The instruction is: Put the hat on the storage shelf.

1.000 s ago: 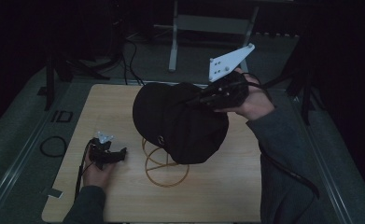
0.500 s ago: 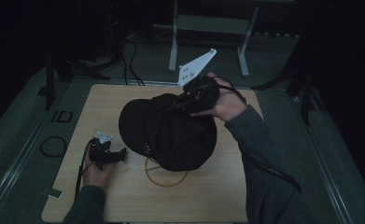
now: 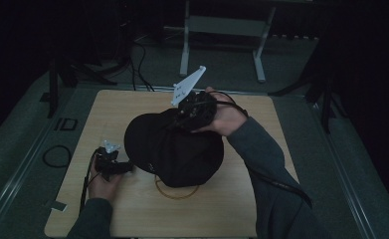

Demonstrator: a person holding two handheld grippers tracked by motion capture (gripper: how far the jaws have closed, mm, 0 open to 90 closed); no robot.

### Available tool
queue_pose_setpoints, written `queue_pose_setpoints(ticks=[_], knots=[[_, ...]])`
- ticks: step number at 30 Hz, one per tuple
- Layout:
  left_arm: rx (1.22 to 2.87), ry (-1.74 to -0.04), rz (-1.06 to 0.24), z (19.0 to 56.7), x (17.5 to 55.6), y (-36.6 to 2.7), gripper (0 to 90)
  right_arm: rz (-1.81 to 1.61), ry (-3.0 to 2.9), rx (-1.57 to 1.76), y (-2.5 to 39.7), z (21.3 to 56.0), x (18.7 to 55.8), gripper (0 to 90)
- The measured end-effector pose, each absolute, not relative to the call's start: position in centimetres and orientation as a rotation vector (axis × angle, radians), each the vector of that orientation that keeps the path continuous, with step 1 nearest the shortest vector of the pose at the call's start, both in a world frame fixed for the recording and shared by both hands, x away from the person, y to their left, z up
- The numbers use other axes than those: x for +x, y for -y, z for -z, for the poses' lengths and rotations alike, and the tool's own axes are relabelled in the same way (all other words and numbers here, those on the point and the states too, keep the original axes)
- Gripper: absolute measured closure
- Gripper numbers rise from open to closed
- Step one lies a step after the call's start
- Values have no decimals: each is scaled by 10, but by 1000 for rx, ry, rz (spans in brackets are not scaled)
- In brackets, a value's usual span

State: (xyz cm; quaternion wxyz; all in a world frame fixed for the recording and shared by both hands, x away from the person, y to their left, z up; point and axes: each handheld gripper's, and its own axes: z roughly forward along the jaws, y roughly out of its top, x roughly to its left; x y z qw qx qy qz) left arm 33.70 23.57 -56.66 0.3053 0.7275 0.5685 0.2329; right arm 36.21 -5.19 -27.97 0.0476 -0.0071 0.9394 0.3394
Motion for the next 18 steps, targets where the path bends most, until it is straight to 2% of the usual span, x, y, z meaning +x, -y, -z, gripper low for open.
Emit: queue_pose_setpoints(ticks=[18], knots=[[1929,-1504,-616,567,337,-236,141,-989,-2858,75,37,295,372,761]])
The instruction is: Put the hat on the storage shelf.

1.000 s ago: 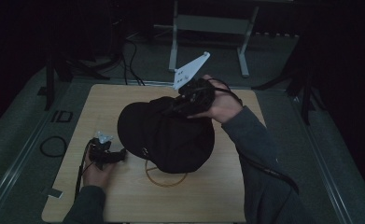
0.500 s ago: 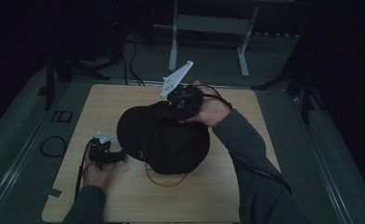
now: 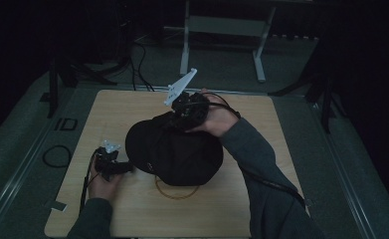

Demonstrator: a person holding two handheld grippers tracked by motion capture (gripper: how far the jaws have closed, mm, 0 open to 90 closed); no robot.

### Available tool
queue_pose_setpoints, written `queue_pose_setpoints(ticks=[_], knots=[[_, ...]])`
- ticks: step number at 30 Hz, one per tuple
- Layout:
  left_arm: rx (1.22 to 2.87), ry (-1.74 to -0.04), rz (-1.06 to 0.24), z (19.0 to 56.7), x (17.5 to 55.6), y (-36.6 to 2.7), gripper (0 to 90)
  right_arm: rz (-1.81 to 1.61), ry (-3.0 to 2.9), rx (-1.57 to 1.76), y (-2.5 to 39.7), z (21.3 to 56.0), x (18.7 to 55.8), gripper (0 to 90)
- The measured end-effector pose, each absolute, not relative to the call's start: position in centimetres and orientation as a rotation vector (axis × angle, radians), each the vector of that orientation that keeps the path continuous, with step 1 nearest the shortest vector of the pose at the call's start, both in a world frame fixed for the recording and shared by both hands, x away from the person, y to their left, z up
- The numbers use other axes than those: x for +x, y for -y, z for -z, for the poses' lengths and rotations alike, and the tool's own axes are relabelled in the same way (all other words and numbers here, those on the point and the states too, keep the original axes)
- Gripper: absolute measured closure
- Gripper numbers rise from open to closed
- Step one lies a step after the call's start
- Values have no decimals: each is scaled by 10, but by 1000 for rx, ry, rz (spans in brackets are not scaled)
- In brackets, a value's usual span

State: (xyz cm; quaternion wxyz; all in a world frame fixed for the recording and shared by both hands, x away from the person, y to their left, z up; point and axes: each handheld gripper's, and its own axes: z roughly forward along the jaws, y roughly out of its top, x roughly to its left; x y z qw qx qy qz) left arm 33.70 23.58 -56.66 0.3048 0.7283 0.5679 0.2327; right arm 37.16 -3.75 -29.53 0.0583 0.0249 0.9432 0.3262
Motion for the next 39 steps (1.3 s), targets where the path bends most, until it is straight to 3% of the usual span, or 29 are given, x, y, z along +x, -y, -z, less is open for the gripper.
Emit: queue_pose_setpoints(ticks=[6,22,39], knots=[[1926,-1505,-616,567,337,-236,141,-986,-2865,70,34,300,373,700],[1924,-1505,-615,567,337,-236,141,-996,-2879,96,33,299,368,389],[1929,-1504,-616,567,337,-236,141,-1135,-2817,172,60,291,372,345]])
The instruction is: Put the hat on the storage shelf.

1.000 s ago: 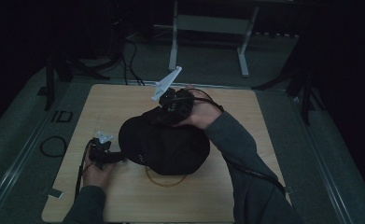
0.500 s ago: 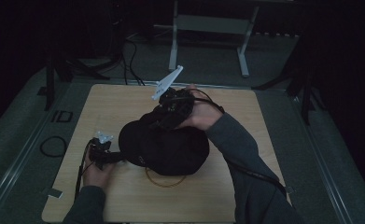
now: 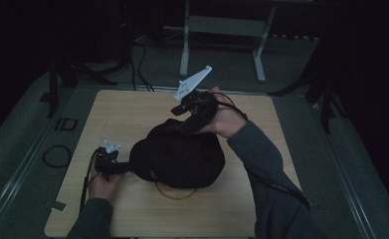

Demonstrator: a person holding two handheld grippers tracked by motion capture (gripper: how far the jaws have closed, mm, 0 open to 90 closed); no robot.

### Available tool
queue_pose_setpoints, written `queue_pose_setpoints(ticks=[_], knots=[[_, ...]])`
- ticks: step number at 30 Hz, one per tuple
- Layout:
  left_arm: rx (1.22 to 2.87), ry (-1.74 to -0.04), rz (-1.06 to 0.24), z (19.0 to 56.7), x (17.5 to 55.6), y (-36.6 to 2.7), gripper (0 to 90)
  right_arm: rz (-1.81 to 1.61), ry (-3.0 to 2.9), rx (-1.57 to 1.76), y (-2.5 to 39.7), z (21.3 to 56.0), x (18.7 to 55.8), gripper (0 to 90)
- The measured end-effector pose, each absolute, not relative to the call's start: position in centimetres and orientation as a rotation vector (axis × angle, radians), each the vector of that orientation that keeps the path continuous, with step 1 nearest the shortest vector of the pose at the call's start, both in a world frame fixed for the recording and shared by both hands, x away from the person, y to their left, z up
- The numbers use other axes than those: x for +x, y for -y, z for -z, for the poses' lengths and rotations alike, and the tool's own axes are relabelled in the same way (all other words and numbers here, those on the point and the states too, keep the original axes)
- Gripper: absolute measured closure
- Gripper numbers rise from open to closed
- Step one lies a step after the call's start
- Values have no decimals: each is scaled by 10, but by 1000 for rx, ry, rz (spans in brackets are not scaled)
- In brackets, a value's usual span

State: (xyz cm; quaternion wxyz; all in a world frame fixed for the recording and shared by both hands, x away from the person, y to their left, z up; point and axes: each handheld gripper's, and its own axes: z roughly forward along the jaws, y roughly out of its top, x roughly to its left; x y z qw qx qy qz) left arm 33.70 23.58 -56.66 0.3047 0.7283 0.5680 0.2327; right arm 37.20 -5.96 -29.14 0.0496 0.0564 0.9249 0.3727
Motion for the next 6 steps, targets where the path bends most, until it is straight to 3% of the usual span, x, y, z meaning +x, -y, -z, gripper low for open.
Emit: queue_pose_setpoints(ticks=[6], knots=[[1927,-1505,-616,567,337,-236,141,-1149,-2805,206,70,296,375,345]])
